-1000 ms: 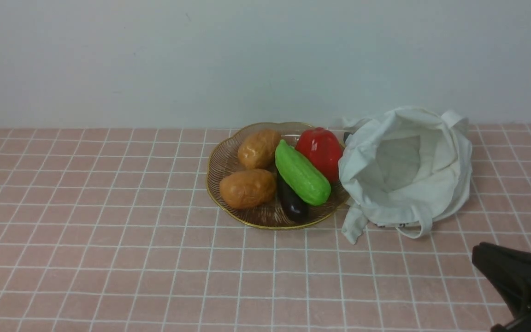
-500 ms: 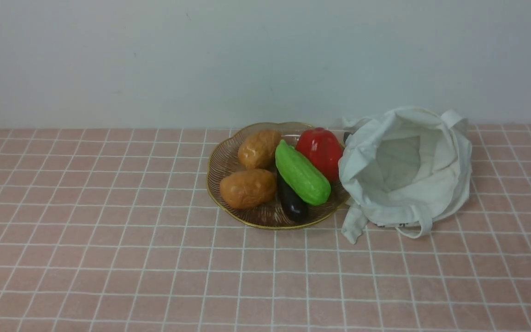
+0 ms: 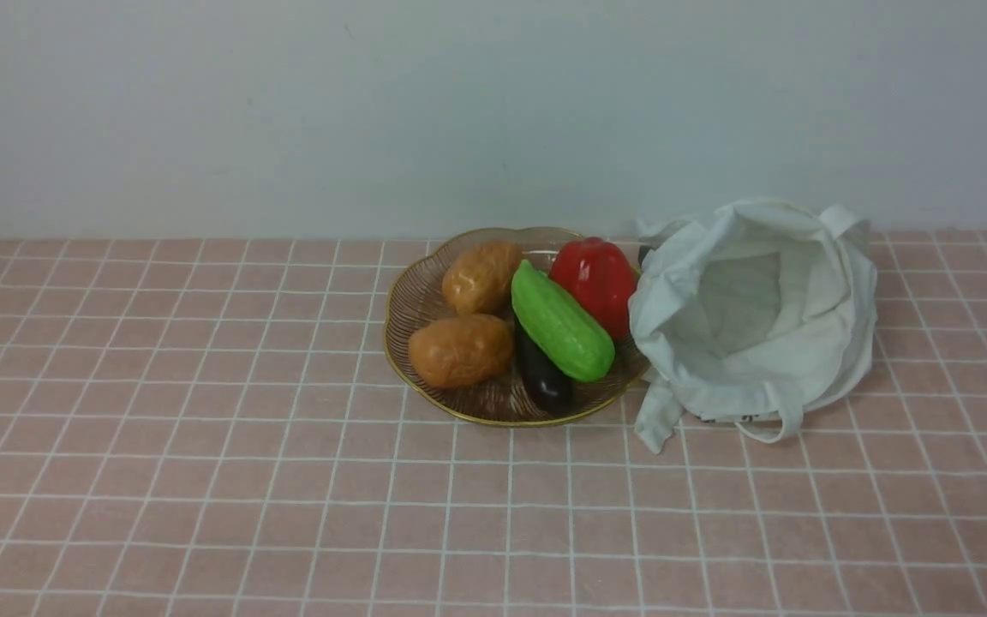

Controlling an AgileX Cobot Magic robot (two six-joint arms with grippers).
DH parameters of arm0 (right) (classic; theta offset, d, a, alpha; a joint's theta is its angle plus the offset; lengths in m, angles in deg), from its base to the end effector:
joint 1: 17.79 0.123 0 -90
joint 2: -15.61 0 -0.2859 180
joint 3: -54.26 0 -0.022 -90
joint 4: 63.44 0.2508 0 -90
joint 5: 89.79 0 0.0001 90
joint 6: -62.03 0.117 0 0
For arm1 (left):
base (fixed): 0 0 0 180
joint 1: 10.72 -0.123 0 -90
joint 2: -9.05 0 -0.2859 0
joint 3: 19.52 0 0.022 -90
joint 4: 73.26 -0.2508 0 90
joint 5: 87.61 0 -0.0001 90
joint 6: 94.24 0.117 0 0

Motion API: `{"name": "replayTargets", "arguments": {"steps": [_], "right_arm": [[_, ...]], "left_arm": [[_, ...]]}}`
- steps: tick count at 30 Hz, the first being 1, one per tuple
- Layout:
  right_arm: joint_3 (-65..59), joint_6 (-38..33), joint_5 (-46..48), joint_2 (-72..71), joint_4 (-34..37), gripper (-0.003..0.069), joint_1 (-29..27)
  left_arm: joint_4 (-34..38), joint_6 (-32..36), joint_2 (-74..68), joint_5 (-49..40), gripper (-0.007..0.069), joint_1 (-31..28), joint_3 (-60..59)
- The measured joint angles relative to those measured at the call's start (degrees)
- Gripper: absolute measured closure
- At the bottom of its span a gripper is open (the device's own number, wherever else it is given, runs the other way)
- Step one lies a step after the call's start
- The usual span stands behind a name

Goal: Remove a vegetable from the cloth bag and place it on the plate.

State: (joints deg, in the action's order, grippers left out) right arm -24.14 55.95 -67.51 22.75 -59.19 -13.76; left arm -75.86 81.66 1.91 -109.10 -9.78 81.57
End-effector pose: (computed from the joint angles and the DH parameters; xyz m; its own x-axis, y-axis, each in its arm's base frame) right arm 0.0756 0.0086 0.1642 -0.3005 -0.0587 -0.9520 -0.1083 0.9938 -0.0271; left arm 0.0766 0.0007 0.1624 -0.3009 -0.0244 -0.9533 -0.0083 0.9997 -0.0230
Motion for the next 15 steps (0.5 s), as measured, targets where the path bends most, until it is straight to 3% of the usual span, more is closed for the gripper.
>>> {"name": "replayTargets", "arguments": {"steps": [15], "right_arm": [[0.0,0.2,0.0,0.0,0.0,0.0673,-1.3]], "left_arm": [[0.0,0.0,0.0,0.0,0.0629,0.0,0.0]]}}
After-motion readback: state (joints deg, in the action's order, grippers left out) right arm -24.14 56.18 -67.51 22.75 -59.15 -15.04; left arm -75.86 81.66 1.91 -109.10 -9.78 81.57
